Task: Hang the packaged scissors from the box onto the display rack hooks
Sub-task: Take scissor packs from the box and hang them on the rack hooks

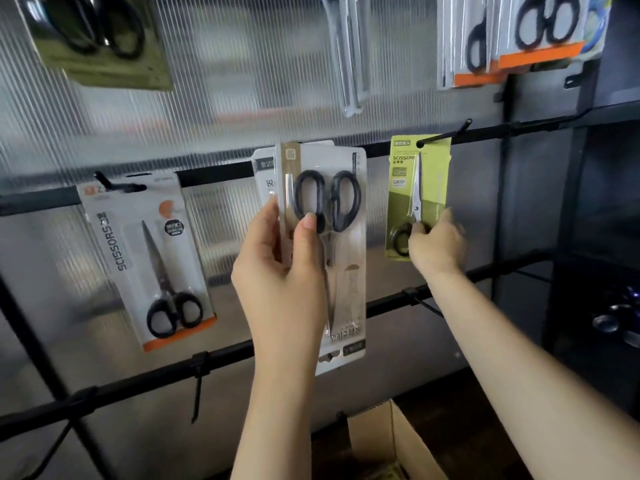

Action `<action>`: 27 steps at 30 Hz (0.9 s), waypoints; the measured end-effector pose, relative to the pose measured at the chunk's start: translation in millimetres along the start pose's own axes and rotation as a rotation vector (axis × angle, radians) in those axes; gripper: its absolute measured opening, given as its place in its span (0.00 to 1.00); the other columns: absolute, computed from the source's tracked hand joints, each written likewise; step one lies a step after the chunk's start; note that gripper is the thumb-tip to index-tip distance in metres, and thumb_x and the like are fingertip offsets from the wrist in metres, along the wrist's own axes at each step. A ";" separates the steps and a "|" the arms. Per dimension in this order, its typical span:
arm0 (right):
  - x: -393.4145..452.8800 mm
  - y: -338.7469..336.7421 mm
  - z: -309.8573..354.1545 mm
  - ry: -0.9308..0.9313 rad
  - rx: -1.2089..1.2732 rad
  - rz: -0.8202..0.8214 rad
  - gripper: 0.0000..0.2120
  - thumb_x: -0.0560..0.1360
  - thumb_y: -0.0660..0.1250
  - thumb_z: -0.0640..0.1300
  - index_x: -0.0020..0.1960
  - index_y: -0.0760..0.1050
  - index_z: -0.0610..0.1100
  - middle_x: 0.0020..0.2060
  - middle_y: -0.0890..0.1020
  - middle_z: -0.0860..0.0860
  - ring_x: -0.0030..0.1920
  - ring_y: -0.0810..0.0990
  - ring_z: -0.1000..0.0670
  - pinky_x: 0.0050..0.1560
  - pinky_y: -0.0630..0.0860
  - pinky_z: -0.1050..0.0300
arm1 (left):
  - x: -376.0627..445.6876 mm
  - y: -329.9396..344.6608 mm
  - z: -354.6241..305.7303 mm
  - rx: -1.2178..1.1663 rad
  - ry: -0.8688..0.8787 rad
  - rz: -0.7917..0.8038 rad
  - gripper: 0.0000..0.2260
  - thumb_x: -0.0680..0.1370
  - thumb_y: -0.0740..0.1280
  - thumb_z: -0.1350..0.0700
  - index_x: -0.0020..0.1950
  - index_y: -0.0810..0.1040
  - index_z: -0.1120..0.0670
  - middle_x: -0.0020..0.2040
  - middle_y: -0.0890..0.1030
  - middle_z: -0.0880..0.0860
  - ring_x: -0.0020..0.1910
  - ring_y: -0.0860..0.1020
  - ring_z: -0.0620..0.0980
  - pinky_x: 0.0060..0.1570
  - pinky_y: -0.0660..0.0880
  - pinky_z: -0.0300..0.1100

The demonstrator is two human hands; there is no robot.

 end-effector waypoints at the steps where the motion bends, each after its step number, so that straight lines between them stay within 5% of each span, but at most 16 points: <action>1: -8.0 -1.1 -1.0 -0.024 0.011 -0.014 0.29 0.80 0.59 0.44 0.76 0.52 0.38 0.72 0.62 0.40 0.71 0.62 0.38 0.68 0.65 0.47 | -0.6 -0.4 -1.8 -0.003 0.004 0.008 0.16 0.78 0.66 0.58 0.63 0.75 0.63 0.56 0.79 0.63 0.59 0.77 0.55 0.59 0.73 0.47; 4: -36.3 -5.4 2.3 -0.094 0.024 -0.028 0.27 0.79 0.59 0.43 0.75 0.56 0.39 0.73 0.62 0.41 0.72 0.60 0.40 0.70 0.62 0.49 | 1.3 -8.7 -3.7 -0.008 0.018 0.003 0.06 0.78 0.66 0.60 0.53 0.78 0.59 0.35 0.78 0.47 0.36 0.76 0.40 0.36 0.73 0.32; 6: -58.7 -7.5 6.9 -0.126 0.108 0.002 0.20 0.79 0.59 0.44 0.70 0.67 0.41 0.66 0.72 0.43 0.65 0.70 0.44 0.59 0.67 0.57 | 5.1 -17.9 0.9 -0.025 -0.018 -0.030 0.02 0.78 0.66 0.60 0.47 0.76 0.53 0.31 0.75 0.40 0.32 0.72 0.36 0.35 0.69 0.28; 8: -82.7 -2.9 9.1 -0.091 0.257 0.091 0.13 0.80 0.60 0.44 0.63 0.74 0.44 0.58 0.78 0.48 0.55 0.75 0.50 0.50 0.66 0.63 | 8.4 -25.4 6.4 -0.053 -0.054 -0.065 0.07 0.78 0.66 0.58 0.43 0.72 0.49 0.33 0.72 0.43 0.31 0.69 0.38 0.35 0.68 0.33; 11: -107.9 8.0 7.3 -0.048 0.381 0.178 0.09 0.79 0.61 0.44 0.57 0.77 0.47 0.51 0.79 0.52 0.52 0.76 0.53 0.50 0.68 0.61 | 10.6 -27.5 9.1 -0.090 -0.091 -0.050 0.10 0.78 0.66 0.60 0.41 0.67 0.49 0.33 0.70 0.45 0.30 0.69 0.39 0.33 0.67 0.31; 17: -123.1 10.3 -5.0 -0.055 0.302 0.200 0.09 0.80 0.59 0.44 0.57 0.76 0.48 0.49 0.78 0.53 0.51 0.75 0.52 0.48 0.69 0.59 | 8.0 -17.4 3.6 -0.066 -0.111 0.117 0.16 0.73 0.68 0.68 0.44 0.66 0.51 0.39 0.77 0.48 0.36 0.78 0.38 0.35 0.74 0.29; 21: -117.2 6.1 -19.3 -0.042 0.252 0.255 0.09 0.79 0.60 0.44 0.58 0.75 0.49 0.52 0.78 0.54 0.52 0.75 0.53 0.50 0.68 0.59 | -2.7 -39.1 3.4 0.032 -0.077 0.152 0.15 0.71 0.70 0.68 0.46 0.75 0.48 0.39 0.82 0.43 0.41 0.81 0.39 0.38 0.76 0.35; 24: -118.2 13.9 -28.2 -0.019 0.211 0.367 0.06 0.79 0.60 0.46 0.53 0.75 0.52 0.52 0.80 0.52 0.52 0.78 0.51 0.46 0.71 0.57 | -13.8 -69.1 23.1 -0.054 -0.246 0.084 0.12 0.71 0.70 0.67 0.34 0.82 0.51 0.38 0.84 0.50 0.44 0.83 0.51 0.46 0.78 0.50; 27: -130.8 32.0 -26.4 -0.019 0.129 0.569 0.06 0.79 0.60 0.47 0.47 0.75 0.56 0.49 0.81 0.53 0.50 0.80 0.51 0.47 0.76 0.53 | -25.1 -84.9 52.3 -0.225 -0.469 0.006 0.11 0.73 0.70 0.65 0.32 0.82 0.54 0.37 0.84 0.55 0.40 0.83 0.54 0.47 0.77 0.52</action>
Point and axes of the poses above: each hand's wrist, its own x-axis towards the middle knuckle, its own y-axis out of the palm, z = x × y, the point moved 8 cm from there along x, towards the middle knuckle
